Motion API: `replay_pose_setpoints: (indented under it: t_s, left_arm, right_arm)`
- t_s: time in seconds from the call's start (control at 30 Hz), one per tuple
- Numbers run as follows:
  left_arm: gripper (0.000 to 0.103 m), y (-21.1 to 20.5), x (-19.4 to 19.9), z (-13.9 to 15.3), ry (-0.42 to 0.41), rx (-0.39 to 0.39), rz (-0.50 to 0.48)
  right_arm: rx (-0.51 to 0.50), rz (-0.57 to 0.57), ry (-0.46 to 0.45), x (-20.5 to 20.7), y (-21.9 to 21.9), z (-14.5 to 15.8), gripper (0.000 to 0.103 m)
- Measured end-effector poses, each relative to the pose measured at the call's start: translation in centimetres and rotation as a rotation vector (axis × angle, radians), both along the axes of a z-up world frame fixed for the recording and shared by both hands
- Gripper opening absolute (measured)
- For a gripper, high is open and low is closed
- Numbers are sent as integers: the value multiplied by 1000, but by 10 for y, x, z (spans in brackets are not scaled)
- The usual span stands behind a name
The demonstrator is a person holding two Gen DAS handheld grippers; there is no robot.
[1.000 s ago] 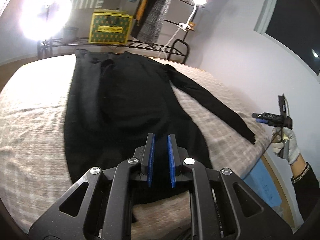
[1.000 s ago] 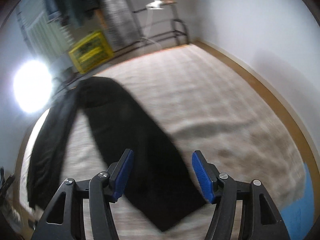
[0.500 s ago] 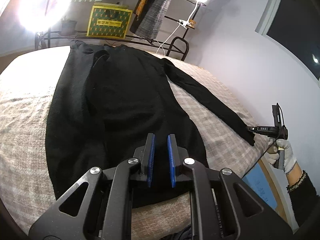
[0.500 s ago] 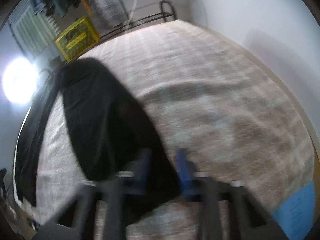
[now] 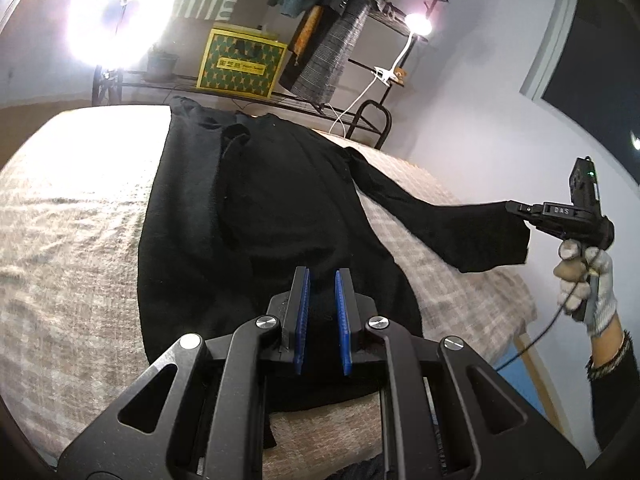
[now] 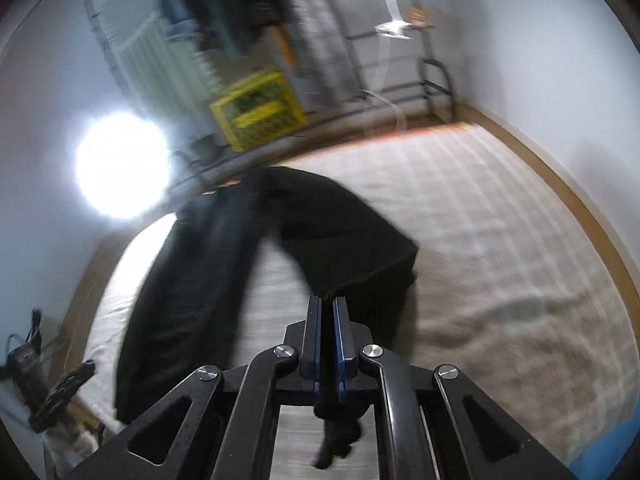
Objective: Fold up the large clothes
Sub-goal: 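Fold the sleeve across the sweater body with the right gripper while the left gripper holds the hem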
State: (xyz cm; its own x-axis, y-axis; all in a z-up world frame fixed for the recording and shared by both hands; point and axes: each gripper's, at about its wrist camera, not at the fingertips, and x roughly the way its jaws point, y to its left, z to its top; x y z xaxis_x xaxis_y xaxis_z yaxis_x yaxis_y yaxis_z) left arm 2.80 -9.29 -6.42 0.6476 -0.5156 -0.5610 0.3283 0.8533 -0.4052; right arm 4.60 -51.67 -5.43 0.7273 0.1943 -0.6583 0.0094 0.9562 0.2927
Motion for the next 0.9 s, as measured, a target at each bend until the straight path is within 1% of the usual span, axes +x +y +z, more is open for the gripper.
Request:
replay_pose_setpoints:
  t_s: [0.1,0.17,0.23,0.33,0.47,0.53,0.7,0.8,0.83,0.87,0.9]
  left_arm:
    - [11,4,0,-1,6,-41,4]
    - [11,2,1,-3,14,-60,-9]
    - [11,0,1,-4,16,-72,-17]
    - [11,0,1,-7,21,-103,-24]
    - [11,3,3,-16,45,-148,-21]
    - [11,4,6,-21,64,-162,-23]
    - [11,-3,14,-34,109,-189,-45]
    - [11,-19,20,-41,135,-195,-87]
    - [16,-26,22,-43,140,-187,-106]
    - [29,-35,22,-44,140,-176,-127]
    - [35,-42,22,-46,142,-165,-141]
  right_arm:
    - [0,86,-33,-3,39,8,3]
    - [2,137,-42,-6,62,7,3]
    - [1,204,-41,-9,87,1,3]
    - [-33,295,-24,-10,126,-13,3]
    - [-68,409,18,-9,170,-42,3]
    - [-94,448,53,-7,191,-64,3]
    - [-89,505,142,0,211,-109,3]
    - [-82,534,167,2,210,-125,5]
    - [-73,550,169,1,204,-127,9]
    - [-70,563,171,-1,202,-127,13]
    - [-65,576,162,-4,196,-124,19]
